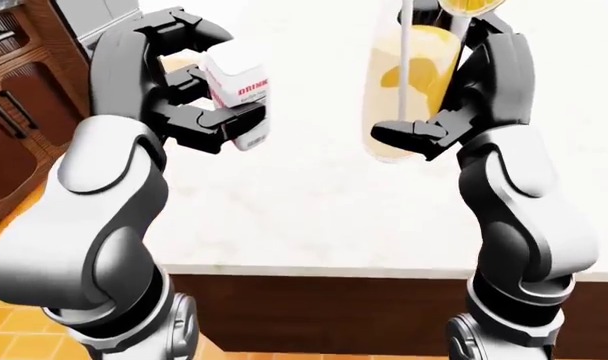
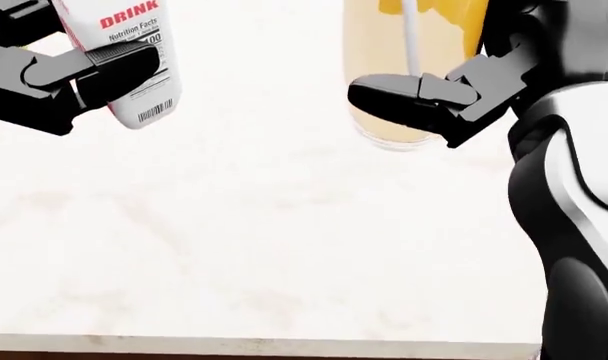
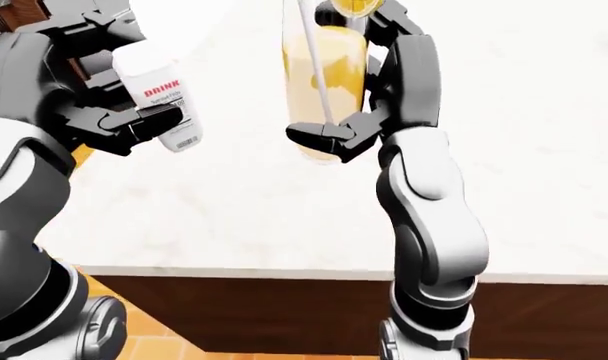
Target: Move the drinks to the dining counter.
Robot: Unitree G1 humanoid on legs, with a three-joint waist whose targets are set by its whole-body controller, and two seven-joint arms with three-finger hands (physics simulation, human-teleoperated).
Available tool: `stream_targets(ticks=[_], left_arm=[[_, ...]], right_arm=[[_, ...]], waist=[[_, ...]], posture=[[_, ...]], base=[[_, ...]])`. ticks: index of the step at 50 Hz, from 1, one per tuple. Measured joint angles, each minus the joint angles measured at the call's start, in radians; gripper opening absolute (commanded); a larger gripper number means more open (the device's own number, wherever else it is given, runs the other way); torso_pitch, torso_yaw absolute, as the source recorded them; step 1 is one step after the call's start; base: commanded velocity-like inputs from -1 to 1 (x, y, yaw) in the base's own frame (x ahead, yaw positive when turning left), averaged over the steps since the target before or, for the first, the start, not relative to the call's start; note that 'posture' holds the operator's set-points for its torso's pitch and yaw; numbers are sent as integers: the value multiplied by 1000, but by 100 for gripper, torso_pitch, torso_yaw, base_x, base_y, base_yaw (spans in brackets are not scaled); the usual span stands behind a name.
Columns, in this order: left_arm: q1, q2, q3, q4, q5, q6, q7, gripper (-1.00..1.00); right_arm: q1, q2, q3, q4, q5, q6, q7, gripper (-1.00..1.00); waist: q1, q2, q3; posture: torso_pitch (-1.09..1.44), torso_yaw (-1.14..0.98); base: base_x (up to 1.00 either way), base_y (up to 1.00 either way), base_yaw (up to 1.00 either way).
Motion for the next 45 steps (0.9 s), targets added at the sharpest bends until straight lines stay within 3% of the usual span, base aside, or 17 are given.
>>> stream_targets(ticks=[12,20,45], left_arm=[[0,2,0,8,5,9,-5,-100],[-7,3,-1,8,10,5,-6,-100],[-16,-3,-11,8,28,7,-15,-100]], right_arm=[[53,52,54,71,-57,-67,18,-100],[50,85,84,141,-120,-114,51,-100],[21,94,59,393,-196,-203,51,-100]], waist=[[-4,-6,19],[0,-9,15],[8,-10,15]], posture=[[0,0],[0,0],[0,0]], base=[[0,0,0],[0,0,0],[0,0,0]])
